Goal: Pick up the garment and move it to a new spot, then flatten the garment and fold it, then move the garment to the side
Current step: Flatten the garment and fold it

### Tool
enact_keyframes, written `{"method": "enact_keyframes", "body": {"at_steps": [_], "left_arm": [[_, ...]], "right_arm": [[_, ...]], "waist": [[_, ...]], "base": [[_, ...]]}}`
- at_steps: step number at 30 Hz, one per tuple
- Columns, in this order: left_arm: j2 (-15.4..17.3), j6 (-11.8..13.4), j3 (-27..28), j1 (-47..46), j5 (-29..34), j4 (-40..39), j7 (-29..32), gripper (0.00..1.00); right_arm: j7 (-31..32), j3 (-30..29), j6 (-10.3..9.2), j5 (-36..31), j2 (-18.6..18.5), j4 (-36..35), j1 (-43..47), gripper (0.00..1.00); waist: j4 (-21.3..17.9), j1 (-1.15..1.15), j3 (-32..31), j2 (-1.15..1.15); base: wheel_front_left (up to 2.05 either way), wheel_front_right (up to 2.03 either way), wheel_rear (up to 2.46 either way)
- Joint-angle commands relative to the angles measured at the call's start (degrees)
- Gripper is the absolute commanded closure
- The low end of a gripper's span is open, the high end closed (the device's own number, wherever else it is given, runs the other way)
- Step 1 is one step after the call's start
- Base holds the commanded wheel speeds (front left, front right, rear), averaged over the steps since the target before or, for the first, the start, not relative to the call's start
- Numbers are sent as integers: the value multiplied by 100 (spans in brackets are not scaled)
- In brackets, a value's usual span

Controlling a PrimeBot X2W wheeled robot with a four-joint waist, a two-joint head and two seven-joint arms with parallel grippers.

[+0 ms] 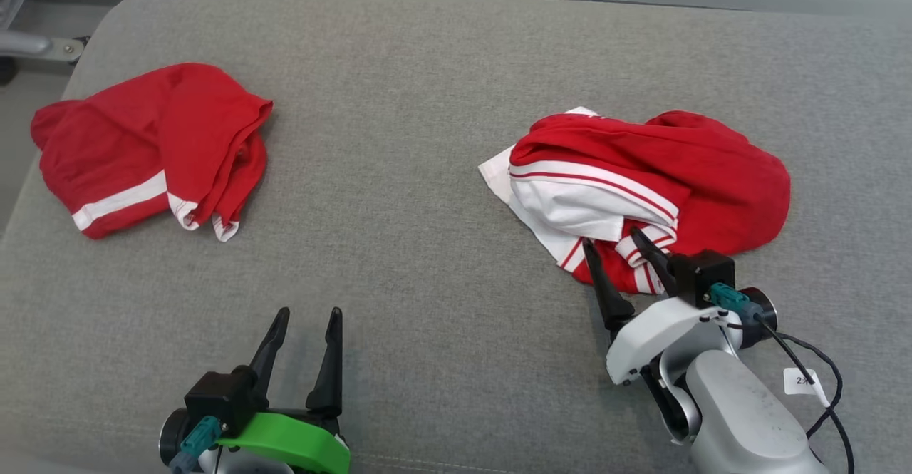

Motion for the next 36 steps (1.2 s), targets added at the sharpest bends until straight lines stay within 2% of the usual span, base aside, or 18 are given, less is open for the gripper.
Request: {"method": "enact_keyframes", "body": {"at_steps": [1,7,9,10,11,18,28,34,36], "left_arm": [[10,9,-17,-83,-34,-1,-2,0],[9,41,-83,-123,-67,-35,-2,0],[9,49,-109,-141,-69,-38,-2,0],[9,51,-124,-154,-73,-39,-2,0],[9,53,-136,-165,-83,-36,-2,0],[10,44,-168,-161,-71,0,-2,0],[10,4,-133,79,-1,126,-2,0],[10,-12,-176,153,-36,175,-2,0],[11,-17,-161,231,-38,185,-2,0]], "right_arm": [[-18,-67,-2,14,1,102,-91,0],[-18,-110,-2,71,39,274,-274,0],[-18,-129,-2,89,46,298,-326,35],[-18,-152,-2,79,49,300,-351,84],[-18,-183,-2,67,53,278,-371,100],[-18,-180,-2,163,71,-101,-338,100],[-18,151,-2,766,72,-1708,-1144,100],[-18,-182,-2,839,-104,-1968,-1719,100],[-18,-492,-1,831,-255,-1995,-1797,100]], "waist": [[281,0,250,0],[353,0,323,0],[363,0,344,0],[368,0,356,0],[373,0,363,0],[344,0,303,0],[19,0,-143,0],[-75,0,-347,0],[-121,0,-425,0]], "base": [[0,0,0],[0,0,0],[0,0,0],[0,0,0],[0,0,0],[0,0,0],[0,0,0],[0,0,0],[0,0,0]]}}
